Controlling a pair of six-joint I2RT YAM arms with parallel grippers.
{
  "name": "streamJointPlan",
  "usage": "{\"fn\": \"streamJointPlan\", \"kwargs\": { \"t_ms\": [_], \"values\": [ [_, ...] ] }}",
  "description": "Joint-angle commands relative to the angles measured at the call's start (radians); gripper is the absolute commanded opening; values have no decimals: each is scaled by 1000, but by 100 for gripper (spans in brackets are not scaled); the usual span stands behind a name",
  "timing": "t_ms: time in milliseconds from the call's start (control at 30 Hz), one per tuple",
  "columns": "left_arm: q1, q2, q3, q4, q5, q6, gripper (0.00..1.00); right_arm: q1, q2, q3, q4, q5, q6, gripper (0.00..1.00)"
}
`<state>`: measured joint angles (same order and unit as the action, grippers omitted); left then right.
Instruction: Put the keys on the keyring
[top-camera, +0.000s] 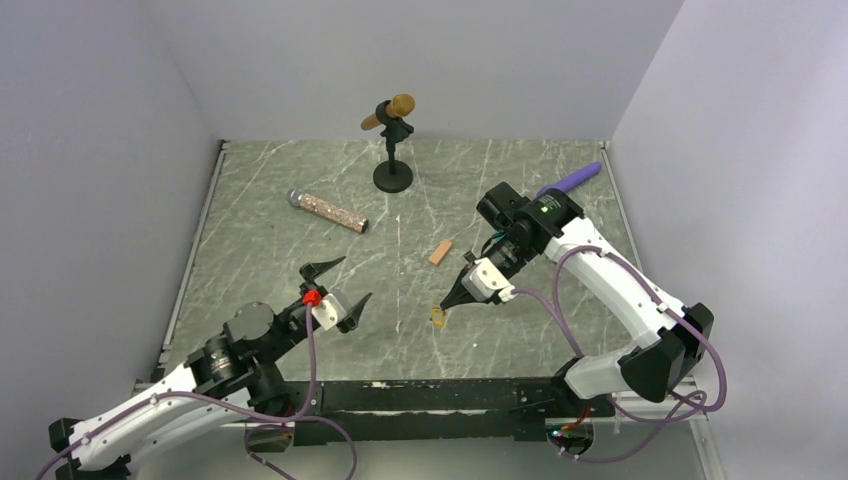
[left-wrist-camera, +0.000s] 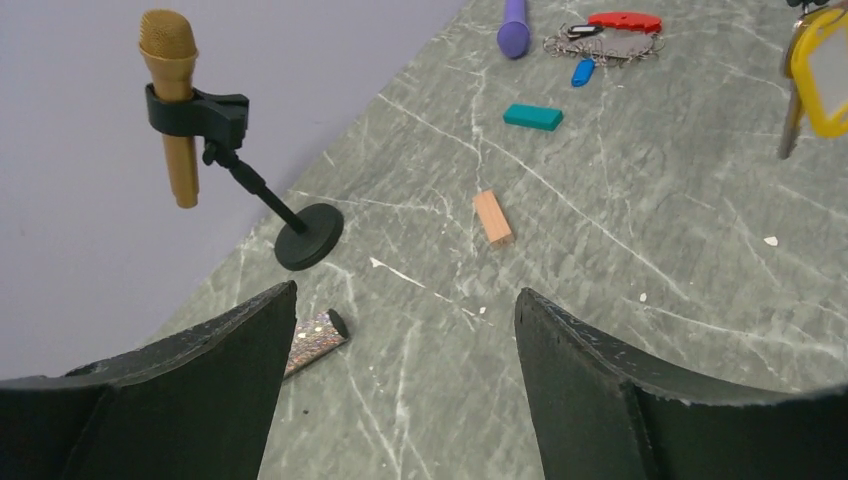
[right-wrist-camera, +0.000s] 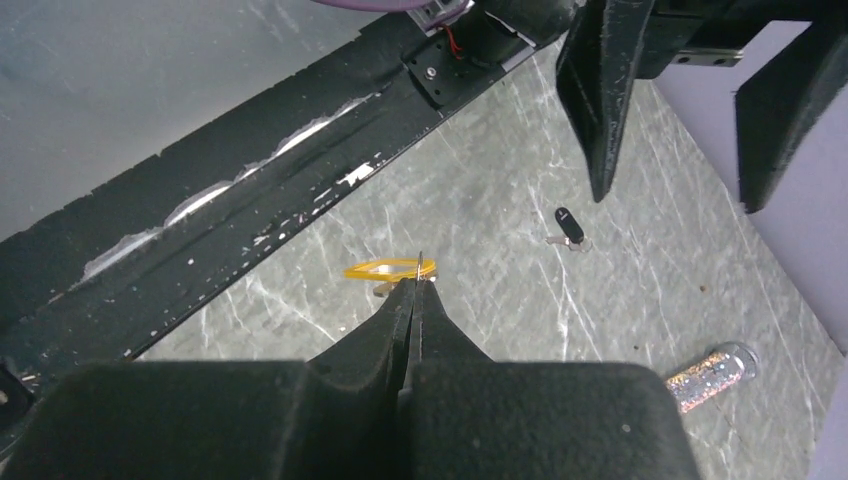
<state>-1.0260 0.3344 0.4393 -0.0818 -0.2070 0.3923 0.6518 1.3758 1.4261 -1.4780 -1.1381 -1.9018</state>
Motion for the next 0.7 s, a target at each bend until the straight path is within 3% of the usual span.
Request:
{"fn": "streamJointPlan", "kwargs": {
  "t_ms": [0, 333, 467, 667],
  "values": [
    [2, -25, 70, -120, -21, 93, 84, 17, -5, 39, -23, -55, 5, 0],
    [2, -81, 11, -85, -81, 91, 89, 16, 29, 37, -21, -35, 56, 0],
    [4, -83, 9, -94, -84, 84, 89, -97, 4, -16, 30, -28, 241, 0],
    [12, -79, 5, -91, -63, 89, 91, -301, -118, -175, 176, 180, 623, 0]
  ]
}}
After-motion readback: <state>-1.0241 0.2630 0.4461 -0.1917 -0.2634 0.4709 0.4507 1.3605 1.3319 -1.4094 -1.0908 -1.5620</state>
